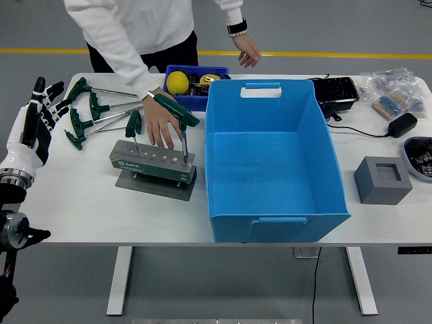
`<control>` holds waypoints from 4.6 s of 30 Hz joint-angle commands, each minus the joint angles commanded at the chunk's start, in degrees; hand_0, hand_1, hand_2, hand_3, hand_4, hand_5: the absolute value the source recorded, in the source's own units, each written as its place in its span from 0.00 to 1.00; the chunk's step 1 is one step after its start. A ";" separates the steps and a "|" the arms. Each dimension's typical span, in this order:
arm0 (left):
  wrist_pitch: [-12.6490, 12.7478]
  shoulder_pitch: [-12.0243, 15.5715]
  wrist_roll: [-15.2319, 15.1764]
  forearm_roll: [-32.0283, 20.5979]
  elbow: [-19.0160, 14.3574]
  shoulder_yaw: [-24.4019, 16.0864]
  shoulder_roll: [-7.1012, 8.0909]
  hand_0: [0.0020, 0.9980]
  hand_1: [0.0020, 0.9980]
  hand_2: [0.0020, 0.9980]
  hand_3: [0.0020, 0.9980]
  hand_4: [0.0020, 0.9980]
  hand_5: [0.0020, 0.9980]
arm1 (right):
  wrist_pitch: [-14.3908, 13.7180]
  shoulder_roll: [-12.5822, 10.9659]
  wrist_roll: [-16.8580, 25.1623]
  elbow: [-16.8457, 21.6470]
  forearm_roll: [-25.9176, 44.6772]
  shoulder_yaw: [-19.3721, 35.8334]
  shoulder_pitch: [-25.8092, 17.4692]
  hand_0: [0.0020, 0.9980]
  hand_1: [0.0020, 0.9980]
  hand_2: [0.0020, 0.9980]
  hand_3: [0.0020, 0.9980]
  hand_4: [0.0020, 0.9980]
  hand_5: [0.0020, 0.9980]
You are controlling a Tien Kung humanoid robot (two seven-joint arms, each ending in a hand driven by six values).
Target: Lift tool from toolbox,place it in box,lift tool from toolbox,place it in box
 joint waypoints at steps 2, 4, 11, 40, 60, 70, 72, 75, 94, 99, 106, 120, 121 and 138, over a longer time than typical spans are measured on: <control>-0.09 0.02 -0.16 1.13 -0.10 -0.03 0.06 0.91 0.87 0.96 0.86 0.97 1.00 | 0.02 0.00 0.03 0.00 0.18 -0.09 0.00 0.68 0.64 0.72 0.56 0.79 0.72; -0.23 -0.01 -0.24 1.90 -0.18 -0.07 0.11 0.91 0.87 0.96 0.86 0.97 1.00 | 0.04 0.00 0.06 -0.01 0.33 -0.18 0.02 0.68 0.64 0.72 0.56 0.79 0.72; 0.29 -0.70 -1.28 6.42 -0.92 0.39 1.05 0.99 0.94 1.00 0.90 1.00 0.78 | 0.09 -0.04 0.12 -0.02 0.57 -0.33 0.04 0.68 0.64 0.72 0.56 0.79 0.72; -14.05 -30.35 2.51 51.83 -1.62 39.95 14.28 1.00 1.00 1.00 1.00 1.00 0.40 | -0.29 -0.12 -0.46 0.07 -0.76 0.59 0.62 0.68 0.64 0.72 0.56 0.79 0.72; -8.47 -35.78 4.83 51.96 9.54 49.37 12.12 0.78 0.70 0.72 0.73 1.00 0.53 | -0.27 -0.30 -0.69 0.17 -1.82 1.05 0.83 0.68 0.64 0.72 0.56 0.79 0.72; -5.03 -38.38 3.04 55.78 11.53 53.22 12.38 0.70 0.59 0.62 0.65 1.00 0.55 | -0.34 -0.33 -0.66 0.20 -1.71 1.06 0.99 0.68 0.64 0.72 0.56 0.79 0.72; -4.61 -38.66 2.91 56.11 12.05 53.18 12.26 0.61 0.46 0.48 0.58 1.00 0.57 | -0.35 -0.36 -0.71 0.22 -1.87 1.14 1.02 0.68 0.64 0.72 0.56 0.79 0.72; -4.48 -39.03 2.96 56.10 13.05 53.06 12.14 0.61 0.46 0.48 0.58 1.00 0.57 | -0.34 -0.38 -0.71 0.22 -1.88 1.13 1.05 0.68 0.64 0.72 0.56 0.79 0.72; -4.13 -39.39 4.97 55.99 17.78 54.02 12.24 0.49 0.33 0.32 0.45 1.00 0.63 | -0.36 -0.34 -0.78 0.25 -1.96 1.24 0.79 0.68 0.64 0.72 0.56 0.80 0.72; -2.80 -39.38 4.99 55.28 18.39 54.40 12.17 0.45 0.28 0.27 0.39 1.00 0.64 | -0.37 -0.33 -0.90 0.24 -2.29 1.49 0.65 0.68 0.64 0.72 0.56 0.80 0.72; -1.32 -39.41 4.73 54.49 19.08 54.97 12.06 0.39 0.20 0.21 0.28 1.00 0.65 | -0.40 -0.28 -0.92 0.22 -2.33 1.54 0.47 0.68 0.64 0.72 0.56 0.80 0.72; 3.79 -39.53 4.86 50.41 21.48 55.66 11.78 0.24 0.07 0.10 0.13 1.00 0.74 | -0.28 -0.34 -0.66 0.20 -1.46 1.04 0.71 0.68 0.64 0.72 0.56 0.80 0.72; 4.36 -39.49 4.92 49.68 21.89 55.57 11.75 0.24 0.07 0.10 0.13 1.00 0.74 | -0.28 -0.34 -0.67 0.20 -1.48 1.04 0.74 0.68 0.64 0.72 0.56 0.80 0.72; 13.25 -38.83 1.09 45.83 24.01 55.32 11.87 0.16 0.00 0.01 0.03 1.00 0.80 | -0.30 -0.30 -0.72 0.17 -1.60 1.11 0.75 0.68 0.64 0.71 0.56 0.80 0.72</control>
